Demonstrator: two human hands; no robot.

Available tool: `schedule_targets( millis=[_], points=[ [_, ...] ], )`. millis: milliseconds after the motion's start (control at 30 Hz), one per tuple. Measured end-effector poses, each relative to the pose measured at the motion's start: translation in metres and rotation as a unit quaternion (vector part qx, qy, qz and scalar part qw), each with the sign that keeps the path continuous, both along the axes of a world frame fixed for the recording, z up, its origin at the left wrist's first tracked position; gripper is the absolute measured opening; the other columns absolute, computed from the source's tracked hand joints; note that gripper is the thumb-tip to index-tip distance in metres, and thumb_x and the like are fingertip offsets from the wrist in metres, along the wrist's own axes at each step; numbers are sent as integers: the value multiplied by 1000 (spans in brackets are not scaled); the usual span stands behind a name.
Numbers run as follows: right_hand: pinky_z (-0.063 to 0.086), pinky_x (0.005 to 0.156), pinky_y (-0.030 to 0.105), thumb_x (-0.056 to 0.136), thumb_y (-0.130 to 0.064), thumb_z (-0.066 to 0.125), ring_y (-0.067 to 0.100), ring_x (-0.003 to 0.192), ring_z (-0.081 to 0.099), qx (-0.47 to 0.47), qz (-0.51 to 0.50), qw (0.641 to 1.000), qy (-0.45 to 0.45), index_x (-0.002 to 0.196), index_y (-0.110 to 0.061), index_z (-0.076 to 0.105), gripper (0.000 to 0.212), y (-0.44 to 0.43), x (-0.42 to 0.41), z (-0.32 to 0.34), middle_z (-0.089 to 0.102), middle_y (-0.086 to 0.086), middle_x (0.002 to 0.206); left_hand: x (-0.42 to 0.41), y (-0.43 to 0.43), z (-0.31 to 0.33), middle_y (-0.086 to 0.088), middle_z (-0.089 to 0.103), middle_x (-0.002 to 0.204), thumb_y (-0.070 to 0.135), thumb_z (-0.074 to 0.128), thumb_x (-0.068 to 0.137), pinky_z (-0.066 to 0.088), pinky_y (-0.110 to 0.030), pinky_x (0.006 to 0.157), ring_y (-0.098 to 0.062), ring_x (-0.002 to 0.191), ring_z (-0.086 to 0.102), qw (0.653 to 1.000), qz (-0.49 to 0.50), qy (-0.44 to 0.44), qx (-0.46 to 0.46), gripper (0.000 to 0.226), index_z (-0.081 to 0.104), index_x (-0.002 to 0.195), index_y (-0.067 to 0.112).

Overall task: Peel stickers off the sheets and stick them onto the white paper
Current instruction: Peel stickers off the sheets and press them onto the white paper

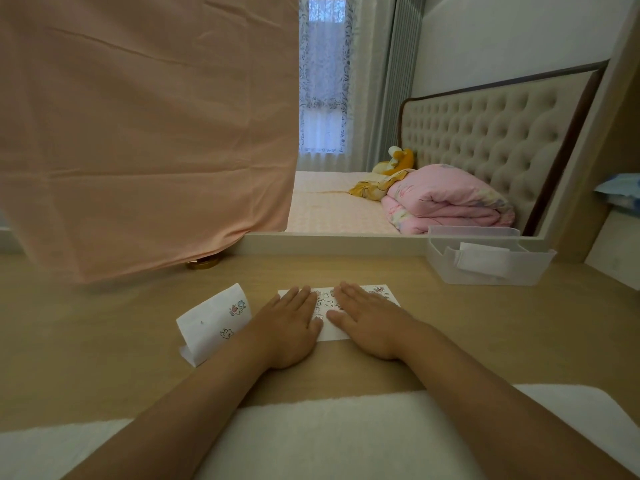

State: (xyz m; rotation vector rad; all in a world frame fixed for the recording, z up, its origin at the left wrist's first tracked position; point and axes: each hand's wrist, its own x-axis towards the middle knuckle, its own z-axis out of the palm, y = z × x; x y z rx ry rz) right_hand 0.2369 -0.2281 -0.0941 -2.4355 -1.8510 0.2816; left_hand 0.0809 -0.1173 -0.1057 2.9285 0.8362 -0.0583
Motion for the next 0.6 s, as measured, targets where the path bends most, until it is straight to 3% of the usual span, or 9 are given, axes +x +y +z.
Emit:
schedule_targets(
  millis=[233, 333, 433, 500, 600],
  points=[
    [-4, 126, 42, 105, -55, 12, 14, 155, -12, -23, -106, 994, -17, 161, -25, -5, 66, -9, 31, -3, -14, -3, 168, 0, 0, 1, 2, -8, 168, 44, 16, 107, -2, -36, 126, -13, 155, -7, 1000, -2, -2, -12, 61, -2, 161, 21],
    [-7, 125, 39, 106, -51, 15, 15, 154, -17, -3, -99, 994, -55, 161, -17, -5, 68, -5, 25, -2, -16, 3, 168, 2, 1, 7, 1, 19, 166, 45, 27, 102, 15, -37, 123, -17, 151, 18, 999, 9, -29, 17, 60, 22, 158, 23],
    [-6, 125, 35, 109, -38, 18, 13, 154, -15, 34, -26, 999, -28, 161, -12, -2, 61, 1, 13, -1, -13, 4, 168, 13, -1, 17, 0, 45, 145, 51, 28, 85, 26, -38, 111, -20, 132, 41, 995, 26, -54, 79, 64, 43, 141, 23],
    [-4, 125, 34, 109, -33, 18, 13, 154, -12, 21, 1, 1000, -3, 161, -11, -2, 59, 4, 7, -5, -11, 4, 169, 26, -7, 15, -1, 38, 155, 43, 32, 96, 20, -37, 116, -19, 141, 34, 995, 9, -79, 67, 58, 37, 149, 21],
    [-4, 126, 35, 109, -32, 18, 14, 155, -11, 13, 1, 1000, 4, 161, -12, -3, 59, 6, 10, -9, -10, 4, 169, 41, -15, 5, -1, 3, 169, 31, 23, 107, 1, -38, 125, -15, 155, 1, 999, -12, -43, -10, 59, 5, 160, 16]
  ],
)
